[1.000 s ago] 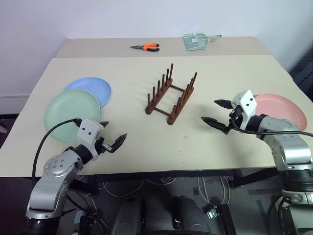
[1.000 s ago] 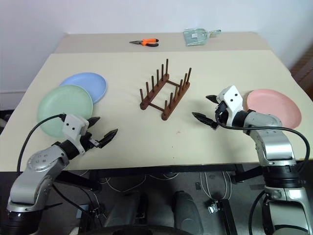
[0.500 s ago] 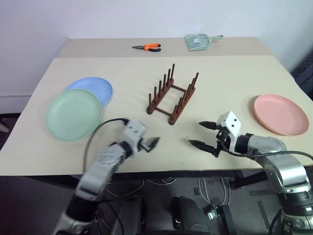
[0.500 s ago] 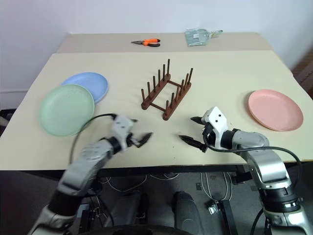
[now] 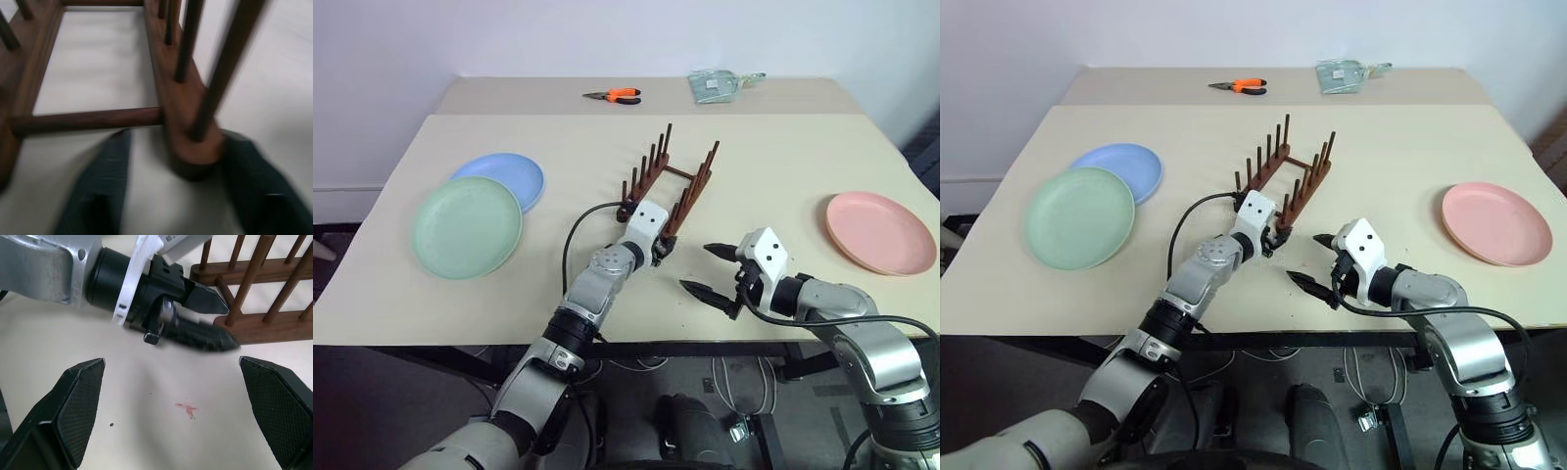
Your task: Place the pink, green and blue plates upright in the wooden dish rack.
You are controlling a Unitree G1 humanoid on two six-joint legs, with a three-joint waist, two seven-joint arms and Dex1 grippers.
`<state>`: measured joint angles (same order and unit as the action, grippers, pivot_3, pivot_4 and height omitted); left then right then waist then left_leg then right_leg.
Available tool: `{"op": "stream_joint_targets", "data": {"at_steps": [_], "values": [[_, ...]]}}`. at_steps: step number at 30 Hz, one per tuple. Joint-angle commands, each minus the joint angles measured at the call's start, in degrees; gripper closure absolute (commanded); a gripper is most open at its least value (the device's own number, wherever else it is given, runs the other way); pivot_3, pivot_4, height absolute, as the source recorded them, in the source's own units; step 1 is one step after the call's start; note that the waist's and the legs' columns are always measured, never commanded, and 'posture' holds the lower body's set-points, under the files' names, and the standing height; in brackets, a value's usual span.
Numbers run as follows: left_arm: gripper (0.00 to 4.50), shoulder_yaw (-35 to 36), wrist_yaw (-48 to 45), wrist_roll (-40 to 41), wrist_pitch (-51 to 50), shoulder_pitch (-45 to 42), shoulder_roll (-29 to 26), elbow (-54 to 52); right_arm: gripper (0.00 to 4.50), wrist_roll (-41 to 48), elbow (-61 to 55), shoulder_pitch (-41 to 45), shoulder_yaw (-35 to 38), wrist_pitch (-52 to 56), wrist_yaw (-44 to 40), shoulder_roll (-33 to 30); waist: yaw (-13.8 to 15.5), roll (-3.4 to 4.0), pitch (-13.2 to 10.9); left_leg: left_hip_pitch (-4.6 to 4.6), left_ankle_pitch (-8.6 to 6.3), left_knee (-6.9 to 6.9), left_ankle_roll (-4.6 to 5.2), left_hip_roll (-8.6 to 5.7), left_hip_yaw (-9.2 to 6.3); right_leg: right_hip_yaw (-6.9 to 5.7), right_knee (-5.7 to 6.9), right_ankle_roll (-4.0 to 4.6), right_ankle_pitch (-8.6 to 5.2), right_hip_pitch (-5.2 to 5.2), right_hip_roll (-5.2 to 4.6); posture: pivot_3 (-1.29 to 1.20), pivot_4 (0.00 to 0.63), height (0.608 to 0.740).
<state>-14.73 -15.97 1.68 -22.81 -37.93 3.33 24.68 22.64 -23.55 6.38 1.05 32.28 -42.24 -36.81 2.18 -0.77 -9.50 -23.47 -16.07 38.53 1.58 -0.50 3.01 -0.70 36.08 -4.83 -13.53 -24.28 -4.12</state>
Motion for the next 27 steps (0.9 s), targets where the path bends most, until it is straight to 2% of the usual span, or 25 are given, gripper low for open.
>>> {"op": "stream_joint_targets", "data": {"at_steps": [1,3,8,12,17,20,23,24,26,27], "values": [[3.73,-1.5,-5.4,0.0,2.1,1.4,-1.4,-1.2,0.0,-0.7,-2.0,-0.7,1.2,-1.5,-0.7,-1.9,0.1,0.01,0.0,-0.02,-0.01,0.03,0.01,0.0,0.0,0.0,0.01,0.0,0.0,0.0,0.0,0.0,0.15,0.74],[3.75,-2.2,-12.3,1.6,5.6,2.3,-3.7,-3.8,0.0,-0.2,-1.9,-1.5,2.1,-1.2,-2.4,-3.7,0.0,0.01,0.0,-0.03,-0.03,0.11,0.05,0.01,0.0,-0.01,0.01,0.02,-0.01,0.03,-0.01,0.0,0.15,0.74],[3.75,-5.2,-34.7,4.4,15.0,3.5,-14.1,-7.7,0.0,1.2,-0.4,-4.5,5.1,-1.8,-6.6,-8.0,0.0,0.01,0.0,-0.08,-0.05,0.13,0.07,0.04,0.0,0.0,-0.01,0.23,-0.12,-0.01,-0.04,0.0,0.15,0.74],[3.75,-4.0,-42.8,3.7,19.1,-1.6,-18.5,2.8,0.0,1.3,0.5,-5.4,6.9,-1.9,-7.3,-8.7,0.0,0.01,0.0,-0.09,-0.06,0.22,0.07,0.05,-0.01,0.0,0.0,0.26,-0.13,0.0,-0.07,0.0,0.15,0.74],[3.75,-2.7,-46.3,3.0,25.4,-6.1,-18.9,13.2,0.0,0.9,-0.2,-6.1,7.3,-2.0,-7.1,-8.5,0.0,0.01,0.0,-0.16,-0.14,0.3,0.22,0.05,-0.01,-0.02,-0.01,0.23,-0.12,-0.02,-0.07,0.0,0.15,0.74],[2.26,-1.3,-45.5,3.0,25.0,-7.5,-18.5,15.8,0.0,0.7,-0.6,-6.5,7.6,-1.9,-6.6,-8.3,0.0,0.01,0.0,-0.4,-0.18,0.5,0.29,0.05,-0.01,-0.05,0.0,0.09,-0.05,-0.14,-0.06,0.0,0.15,0.74],[0.81,-1.1,-44.4,1.8,20.7,-5.6,-20.6,12.0,0.0,-0.1,-0.3,-6.5,7.8,-2.0,-5.2,-8.0,-0.1,0.01,0.0,-0.46,-0.2,0.61,0.33,0.05,-0.01,-0.06,0.01,0.05,-0.02,-0.15,-0.07,0.0,0.15,0.74],[0.81,-0.9,-44.2,1.6,17.9,-4.2,-22.1,9.4,0.0,-0.6,0.1,-6.4,7.7,-1.9,-4.7,-8.1,-0.1,0.02,0.0,-0.47,-0.2,0.61,0.33,0.05,-0.01,-0.06,0.01,0.05,-0.02,-0.15,-0.06,0.0,0.15,0.74],[0.75,0.1,-45.4,3.9,10.9,0.1,-25.2,1.3,0.55,-1.7,0.8,-6.6,7.4,-2.2,-4.0,-8.6,-0.6,0.02,0.0,-0.46,-0.21,0.6,0.34,0.07,-0.02,-0.05,0.03,0.04,-0.02,-0.16,-0.05,0.0,0.15,0.74],[1.01,0.9,-48.1,7.6,5.7,4.5,-28.1,-7.2,0.87,-2.9,1.7,-6.7,7.1,-2.5,-3.3,-8.7,-1.3,0.04,0.0,-0.45,-0.21,0.58,0.34,0.1,-0.02,-0.05,0.03,0.04,-0.02,-0.17,-0.04,0.0,0.15,0.74]]}}
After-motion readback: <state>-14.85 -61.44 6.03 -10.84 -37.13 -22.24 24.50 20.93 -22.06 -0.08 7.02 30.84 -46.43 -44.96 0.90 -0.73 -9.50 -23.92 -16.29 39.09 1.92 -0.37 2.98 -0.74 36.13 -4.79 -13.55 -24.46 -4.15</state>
